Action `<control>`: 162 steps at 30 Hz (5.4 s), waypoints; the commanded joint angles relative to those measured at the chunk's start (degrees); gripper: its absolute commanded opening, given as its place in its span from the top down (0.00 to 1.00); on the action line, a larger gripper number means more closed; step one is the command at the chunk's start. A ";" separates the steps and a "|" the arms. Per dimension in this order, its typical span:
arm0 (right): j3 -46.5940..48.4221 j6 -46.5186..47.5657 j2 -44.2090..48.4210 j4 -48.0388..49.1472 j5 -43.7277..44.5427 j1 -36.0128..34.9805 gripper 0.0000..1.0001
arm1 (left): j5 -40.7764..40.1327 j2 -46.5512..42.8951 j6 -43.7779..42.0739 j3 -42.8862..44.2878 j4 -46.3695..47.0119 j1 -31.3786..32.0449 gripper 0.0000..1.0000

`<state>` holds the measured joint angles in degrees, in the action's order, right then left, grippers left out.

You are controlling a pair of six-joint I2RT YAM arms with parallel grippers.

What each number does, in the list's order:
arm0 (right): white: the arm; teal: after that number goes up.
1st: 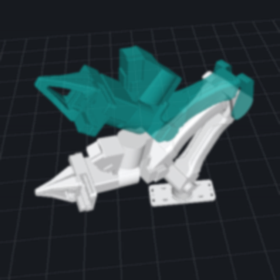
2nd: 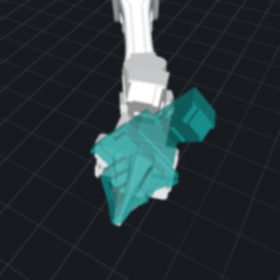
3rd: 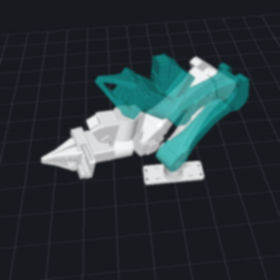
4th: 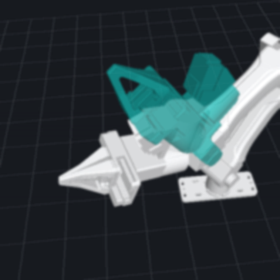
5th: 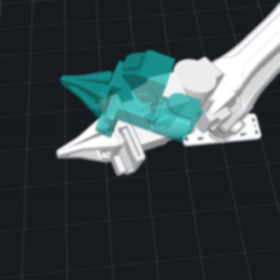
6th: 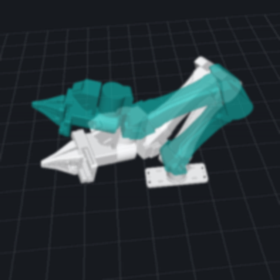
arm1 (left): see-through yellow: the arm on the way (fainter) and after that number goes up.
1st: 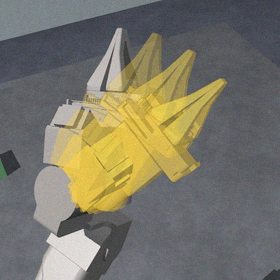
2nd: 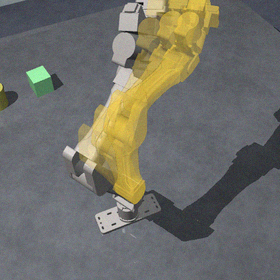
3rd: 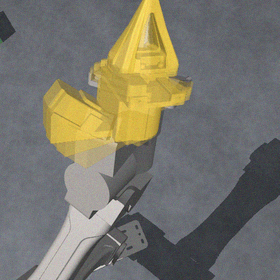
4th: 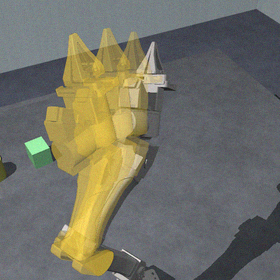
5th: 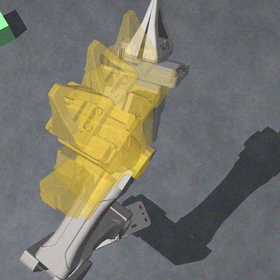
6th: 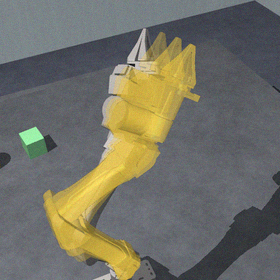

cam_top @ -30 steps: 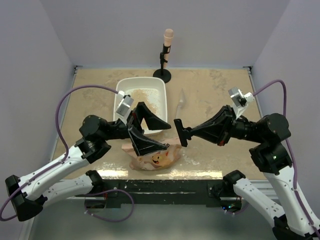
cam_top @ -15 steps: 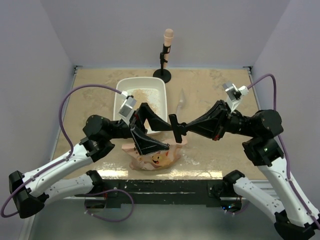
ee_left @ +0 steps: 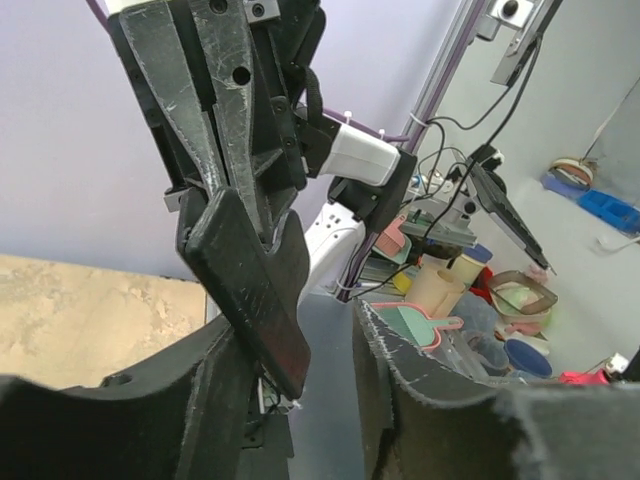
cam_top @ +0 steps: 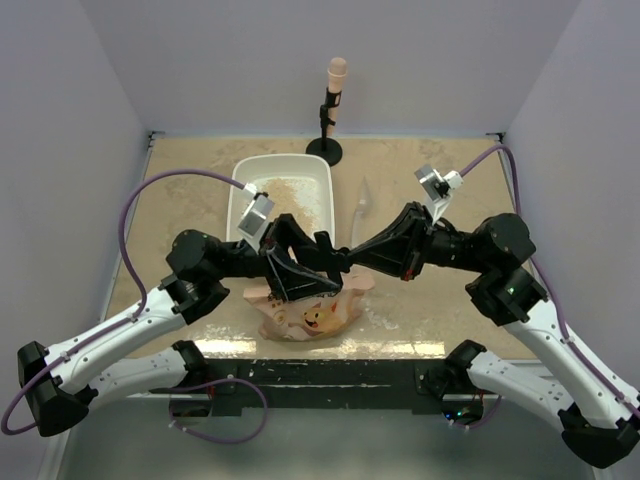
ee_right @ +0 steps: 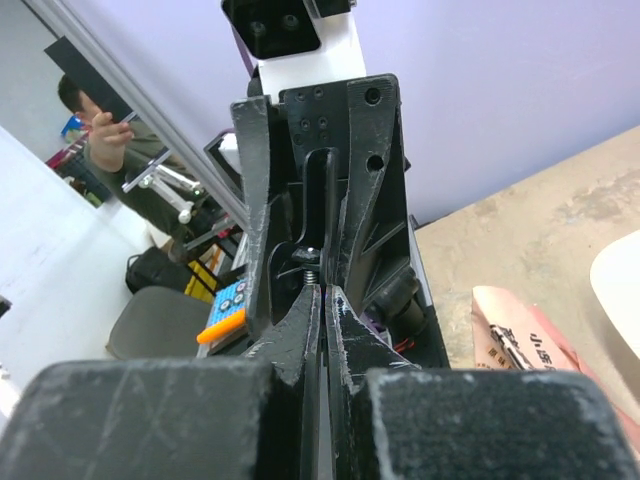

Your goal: Fill the litter box with clean litter

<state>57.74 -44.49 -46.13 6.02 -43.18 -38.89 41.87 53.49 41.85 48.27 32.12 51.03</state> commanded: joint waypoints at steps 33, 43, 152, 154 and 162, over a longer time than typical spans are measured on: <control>5.19 10.03 0.87 -9.19 0.46 -0.22 0.30 | -3.02 0.64 -3.88 4.20 -9.35 0.13 0.88; 5.55 10.39 -1.77 -7.87 0.29 -0.13 0.32 | -3.81 1.17 -3.88 5.25 -11.64 0.13 0.79; 7.13 23.31 -0.89 -29.13 20.50 -1.71 1.00 | -20.69 6.09 -37.17 10.70 -62.70 0.13 0.14; 6.69 23.22 -0.02 -29.22 20.59 -1.80 1.00 | -20.07 8.89 -38.50 10.70 -64.45 0.22 0.14; 5.81 24.01 1.39 -30.72 21.29 -1.71 1.00 | -24.02 12.42 -40.53 10.97 -67.45 1.79 0.14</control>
<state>63.29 -21.41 -46.09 -27.49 -23.38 -40.75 20.25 65.30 4.01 58.63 -32.73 51.66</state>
